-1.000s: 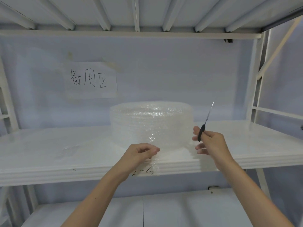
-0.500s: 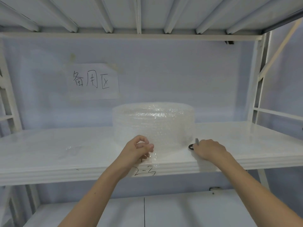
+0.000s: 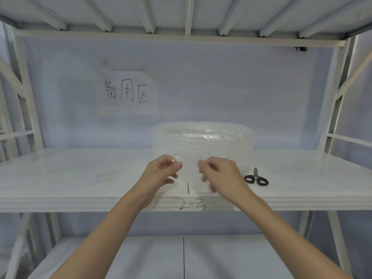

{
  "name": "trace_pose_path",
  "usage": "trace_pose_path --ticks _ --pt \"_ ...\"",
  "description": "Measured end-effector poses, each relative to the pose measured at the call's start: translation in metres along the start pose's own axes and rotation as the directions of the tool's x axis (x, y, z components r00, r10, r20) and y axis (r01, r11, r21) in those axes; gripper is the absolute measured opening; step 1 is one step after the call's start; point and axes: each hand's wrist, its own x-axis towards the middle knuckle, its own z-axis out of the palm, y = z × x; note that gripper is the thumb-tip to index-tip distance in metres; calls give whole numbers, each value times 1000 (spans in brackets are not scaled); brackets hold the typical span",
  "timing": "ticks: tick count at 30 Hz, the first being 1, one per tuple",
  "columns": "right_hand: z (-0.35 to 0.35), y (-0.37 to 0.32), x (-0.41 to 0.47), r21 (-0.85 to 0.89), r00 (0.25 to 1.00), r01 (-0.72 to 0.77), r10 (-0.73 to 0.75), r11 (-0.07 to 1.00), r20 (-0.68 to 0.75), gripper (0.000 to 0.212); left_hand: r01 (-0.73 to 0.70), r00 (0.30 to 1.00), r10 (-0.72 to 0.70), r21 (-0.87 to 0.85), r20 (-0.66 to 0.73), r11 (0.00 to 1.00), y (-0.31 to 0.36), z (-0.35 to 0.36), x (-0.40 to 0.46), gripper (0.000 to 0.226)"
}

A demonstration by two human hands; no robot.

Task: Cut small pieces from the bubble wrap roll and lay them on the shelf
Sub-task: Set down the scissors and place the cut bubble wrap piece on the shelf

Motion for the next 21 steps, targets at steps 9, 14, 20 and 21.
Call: trace_pose_path --ticks 9,14,20,21 --pt "57 -16 16 297 969 -64 -11 953 246 14 52 998 -53 -57 -26 997 -2 -39 -16 12" --pt "75 -26 20 383 961 -120 9 916 278 15 39 998 -43 -77 -44 996 -4 -54 -15 4" --pt "91 -24 22 462 914 -296 107 836 391 13 -22 992 11 -87 -124 996 -9 -67 -16 16" --pt "94 -24 22 480 905 -323 118 816 408 11 -28 991 19 -68 -131 997 -9 -68 -16 18"
